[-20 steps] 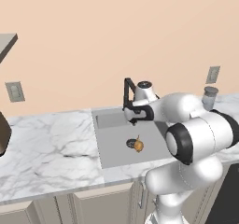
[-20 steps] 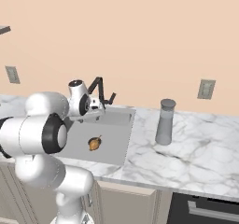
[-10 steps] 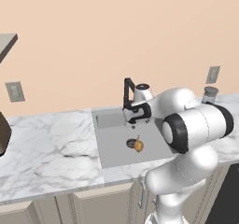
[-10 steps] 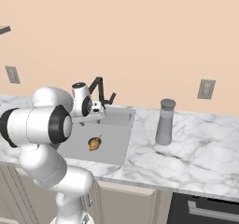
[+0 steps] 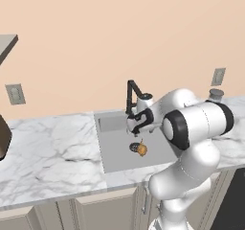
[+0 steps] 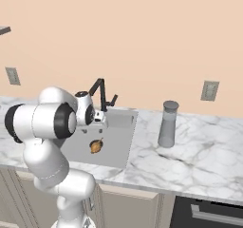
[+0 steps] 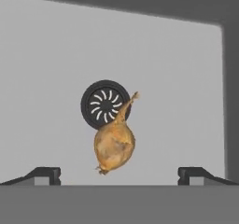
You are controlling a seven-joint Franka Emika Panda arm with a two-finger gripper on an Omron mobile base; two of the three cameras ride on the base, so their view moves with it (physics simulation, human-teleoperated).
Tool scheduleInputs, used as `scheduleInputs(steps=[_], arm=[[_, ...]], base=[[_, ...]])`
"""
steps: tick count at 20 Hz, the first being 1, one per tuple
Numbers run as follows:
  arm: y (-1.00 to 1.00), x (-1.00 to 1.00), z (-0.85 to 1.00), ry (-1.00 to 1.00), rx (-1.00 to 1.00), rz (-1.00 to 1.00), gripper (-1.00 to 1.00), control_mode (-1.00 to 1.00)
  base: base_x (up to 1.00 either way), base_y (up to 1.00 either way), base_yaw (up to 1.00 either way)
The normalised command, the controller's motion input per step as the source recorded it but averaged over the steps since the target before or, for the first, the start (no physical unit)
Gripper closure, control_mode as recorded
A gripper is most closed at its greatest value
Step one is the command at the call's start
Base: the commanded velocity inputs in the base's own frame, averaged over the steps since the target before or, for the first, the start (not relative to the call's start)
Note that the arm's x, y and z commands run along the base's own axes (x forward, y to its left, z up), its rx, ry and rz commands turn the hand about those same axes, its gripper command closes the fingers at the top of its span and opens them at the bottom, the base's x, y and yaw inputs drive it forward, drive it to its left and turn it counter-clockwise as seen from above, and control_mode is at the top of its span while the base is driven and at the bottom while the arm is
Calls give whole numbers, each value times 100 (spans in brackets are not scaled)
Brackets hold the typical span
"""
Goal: Turn on the sink faucet. Then move the onion from the counter to the sink. Turn off the sink. Move the vegetable from the sink to the pot next to the stove. Finally move the pot to the front right burner.
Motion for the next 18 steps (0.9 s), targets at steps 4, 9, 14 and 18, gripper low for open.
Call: scheduleInputs(steps=[4,9,14,18], arm=[[0,0,-35,0,5,-18,-100,-100],[0,0,-34,0,5,-15,-100,-100],[0,0,-31,0,2,-14,-100,-100],[0,0,-28,-2,0,-12,-100,-100]], base=[[0,0,0],[0,0,0],[0,0,0],[0,0,0]])
